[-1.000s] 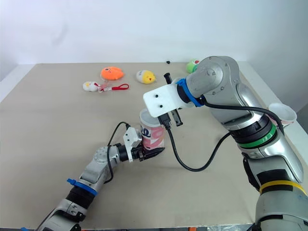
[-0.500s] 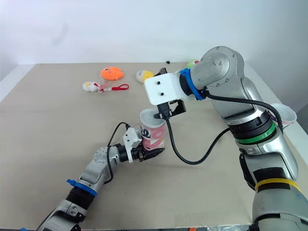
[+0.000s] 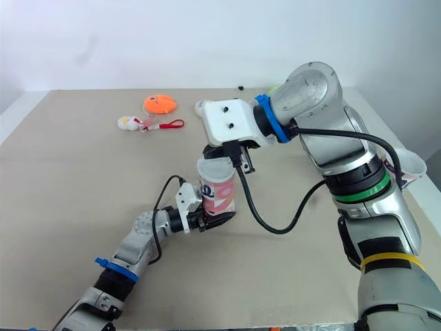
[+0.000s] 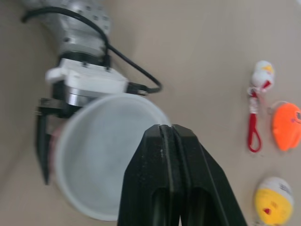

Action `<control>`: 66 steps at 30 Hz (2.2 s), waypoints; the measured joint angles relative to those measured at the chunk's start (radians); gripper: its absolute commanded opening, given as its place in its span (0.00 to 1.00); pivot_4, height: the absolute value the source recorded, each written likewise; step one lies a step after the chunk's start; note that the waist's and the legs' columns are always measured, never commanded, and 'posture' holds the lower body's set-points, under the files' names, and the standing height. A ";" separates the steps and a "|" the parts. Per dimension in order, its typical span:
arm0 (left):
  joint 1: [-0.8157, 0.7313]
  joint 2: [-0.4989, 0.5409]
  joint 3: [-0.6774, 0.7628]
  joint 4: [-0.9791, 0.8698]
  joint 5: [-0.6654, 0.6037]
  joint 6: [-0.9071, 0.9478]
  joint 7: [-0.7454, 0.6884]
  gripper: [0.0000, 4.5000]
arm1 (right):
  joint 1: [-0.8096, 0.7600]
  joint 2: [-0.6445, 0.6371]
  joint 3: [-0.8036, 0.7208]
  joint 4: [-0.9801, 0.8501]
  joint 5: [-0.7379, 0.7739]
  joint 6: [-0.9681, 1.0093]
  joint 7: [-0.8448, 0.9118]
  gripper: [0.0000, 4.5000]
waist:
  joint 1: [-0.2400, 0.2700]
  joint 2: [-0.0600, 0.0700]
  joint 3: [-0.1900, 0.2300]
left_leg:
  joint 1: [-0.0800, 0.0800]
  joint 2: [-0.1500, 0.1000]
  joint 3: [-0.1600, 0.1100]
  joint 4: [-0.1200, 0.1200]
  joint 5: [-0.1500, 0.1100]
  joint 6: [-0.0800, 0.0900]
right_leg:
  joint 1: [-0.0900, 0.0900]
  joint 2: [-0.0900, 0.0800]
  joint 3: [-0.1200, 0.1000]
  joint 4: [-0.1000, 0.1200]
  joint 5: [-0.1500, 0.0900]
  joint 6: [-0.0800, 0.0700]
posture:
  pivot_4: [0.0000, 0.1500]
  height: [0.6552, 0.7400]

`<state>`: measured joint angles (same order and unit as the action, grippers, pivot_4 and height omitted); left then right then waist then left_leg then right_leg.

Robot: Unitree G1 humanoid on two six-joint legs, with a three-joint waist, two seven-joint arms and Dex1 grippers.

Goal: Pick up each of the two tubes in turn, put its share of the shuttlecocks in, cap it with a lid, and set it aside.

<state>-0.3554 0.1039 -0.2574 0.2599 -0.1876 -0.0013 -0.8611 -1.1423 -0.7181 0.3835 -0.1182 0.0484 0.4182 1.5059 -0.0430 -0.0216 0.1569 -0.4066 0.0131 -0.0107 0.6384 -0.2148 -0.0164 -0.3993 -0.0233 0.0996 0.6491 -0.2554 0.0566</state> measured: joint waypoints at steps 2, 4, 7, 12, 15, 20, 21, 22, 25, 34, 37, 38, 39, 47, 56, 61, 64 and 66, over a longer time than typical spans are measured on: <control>0.000 0.000 0.000 0.000 0.000 0.000 0.000 0.67 | 0.023 -0.013 0.012 -0.005 -0.002 0.001 0.002 0.03 | 0.000 0.000 0.000 | 0.000 0.000 0.000 0.000 0.000 0.000 | 0.000 0.000 0.000 0.000 0.000 0.000 | 1.00 1.00; 0.000 0.001 0.000 0.000 0.000 0.000 0.000 0.67 | 0.038 -0.019 0.019 -0.007 -0.006 -0.002 0.000 0.03 | 0.000 0.000 0.000 | 0.000 0.000 0.001 0.000 0.000 0.000 | 0.000 0.000 0.001 0.000 0.000 0.000 | 1.00 1.00; 0.000 0.001 -0.001 0.001 0.001 0.000 0.000 0.67 | 0.040 -0.025 0.026 -0.019 -0.012 -0.003 0.001 0.03 | 0.000 0.001 -0.001 | 0.000 0.000 0.000 0.000 0.000 0.000 | 0.000 0.000 0.000 0.000 0.000 0.000 | 1.00 1.00; -0.001 0.001 -0.003 0.005 0.006 0.000 0.000 0.67 | 0.067 -0.035 0.031 -0.037 -0.032 -0.033 -0.001 0.03 | 0.000 0.001 -0.003 | 0.002 0.000 0.001 0.000 0.000 0.000 | 0.001 0.000 -0.001 -0.001 0.000 0.000 | 1.00 1.00; -0.003 0.001 -0.004 0.014 0.012 0.000 0.001 0.67 | 0.078 -0.040 0.031 -0.041 -0.046 -0.056 -0.001 0.03 | -0.001 0.000 -0.007 | 0.004 0.000 0.001 -0.001 0.000 0.000 | 0.001 0.000 -0.001 -0.002 -0.001 0.000 | 1.00 1.00; -0.005 0.000 -0.004 0.025 0.011 0.000 0.004 0.67 | 0.094 -0.033 0.032 -0.047 -0.088 -0.094 -0.012 0.03 | -0.001 0.000 -0.010 | 0.009 0.000 0.001 -0.001 0.000 0.000 | 0.006 0.000 -0.002 -0.002 -0.001 -0.001 | 1.00 1.00; -0.005 0.000 -0.003 0.027 0.011 0.000 0.005 0.67 | 0.095 -0.030 0.033 -0.047 -0.095 -0.097 -0.013 0.03 | -0.001 0.000 -0.010 | 0.011 0.000 0.000 -0.002 0.000 0.000 | 0.007 0.000 -0.002 -0.002 -0.002 -0.001 | 1.00 1.00; -0.005 0.000 -0.003 0.028 0.011 0.000 0.006 0.67 | 0.097 -0.028 0.033 -0.047 -0.101 -0.103 -0.017 0.03 | -0.001 0.000 -0.010 | 0.013 0.000 0.000 -0.002 0.000 -0.001 | 0.009 0.000 -0.001 -0.002 -0.002 -0.001 | 1.00 1.00; -0.005 -0.001 -0.002 0.034 0.010 0.000 0.008 0.67 | 0.104 -0.024 0.034 -0.047 -0.118 -0.120 -0.024 0.03 | -0.001 -0.001 -0.012 | 0.014 0.001 -0.001 -0.003 -0.001 -0.001 | 0.010 0.000 -0.002 -0.002 -0.002 -0.002 | 1.00 1.00; -0.007 -0.002 -0.004 0.045 0.011 0.002 0.009 0.67 | 0.131 -0.022 0.043 -0.068 -0.184 -0.171 -0.029 0.03 | -0.001 -0.003 -0.026 | 0.015 0.001 -0.001 -0.004 -0.001 -0.002 | 0.010 0.000 -0.002 -0.003 -0.003 -0.002 | 1.00 1.00; -0.007 -0.002 -0.004 0.047 0.013 0.003 0.009 0.67 | 0.143 -0.022 0.043 -0.079 -0.202 -0.183 -0.031 0.03 | -0.001 -0.005 -0.030 | 0.016 0.002 -0.002 -0.004 -0.002 -0.002 | 0.010 0.000 -0.002 -0.003 -0.004 -0.003 | 1.00 1.00; -0.007 -0.002 -0.005 0.049 0.013 0.004 0.009 0.67 | 0.147 -0.022 0.043 -0.083 -0.209 -0.184 -0.031 0.03 | -0.001 -0.006 -0.031 | 0.016 0.002 -0.002 -0.004 -0.002 -0.002 | 0.010 0.000 -0.002 -0.003 -0.004 -0.003 | 1.00 1.00; -0.006 -0.002 -0.006 0.053 0.014 0.004 0.009 0.67 | 0.156 -0.022 0.043 -0.088 -0.216 -0.185 -0.031 0.03 | -0.001 -0.006 -0.035 | 0.017 0.002 -0.002 -0.004 -0.002 -0.003 | 0.012 0.000 -0.002 -0.003 -0.005 -0.003 | 1.00 1.00; -0.002 -0.002 -0.011 0.060 0.017 0.002 0.007 0.67 | 0.187 -0.022 0.043 -0.116 -0.245 -0.186 -0.032 0.03 | -0.001 -0.008 -0.044 | 0.018 0.002 -0.003 -0.007 -0.004 -0.005 | 0.012 -0.001 -0.003 -0.003 -0.008 -0.005 | 1.00 1.00; 0.002 -0.002 -0.011 0.066 0.016 0.000 0.004 0.67 | 0.196 -0.007 0.040 -0.118 -0.251 -0.172 -0.032 0.03 | 0.000 -0.009 -0.050 | 0.023 0.002 -0.006 -0.011 -0.004 -0.006 | 0.016 -0.001 -0.006 -0.004 -0.010 -0.006 | 1.00 1.00; 0.006 0.003 -0.010 0.053 0.014 -0.003 0.000 0.67 | 0.201 0.036 -0.040 -0.081 -0.123 -0.022 -0.017 0.03 | 0.000 -0.006 -0.041 | 0.022 0.002 -0.009 -0.012 -0.004 -0.006 | 0.016 -0.002 -0.010 -0.004 -0.010 -0.007 | 1.00 1.00; 0.008 0.005 -0.008 0.028 0.009 -0.003 -0.004 0.67 | 0.201 0.081 -0.103 -0.040 0.004 0.072 -0.011 0.08 | 0.000 -0.002 -0.029 | 0.015 0.002 -0.010 -0.013 -0.003 -0.005 | 0.011 -0.002 -0.012 -0.004 -0.009 -0.008 | 1.00 1.00; 0.008 0.005 -0.009 0.011 0.008 -0.003 -0.008 0.67 | 0.201 0.112 -0.163 -0.025 0.091 0.129 -0.039 0.21 | 0.003 0.000 -0.022 | 0.007 0.001 -0.012 -0.012 -0.002 -0.004 | 0.008 -0.001 -0.014 -0.004 -0.006 -0.004 | 1.00 1.00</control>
<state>-0.3478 0.1092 -0.2665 0.2711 -0.1795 -0.0042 -0.8691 -0.9416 -0.6058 0.2210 -0.1433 0.1394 0.5468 1.4665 -0.0398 -0.0218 0.1345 -0.3997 0.0146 -0.0223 0.6262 -0.2172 -0.0202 -0.3913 -0.0243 0.0857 0.6451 -0.2612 0.0526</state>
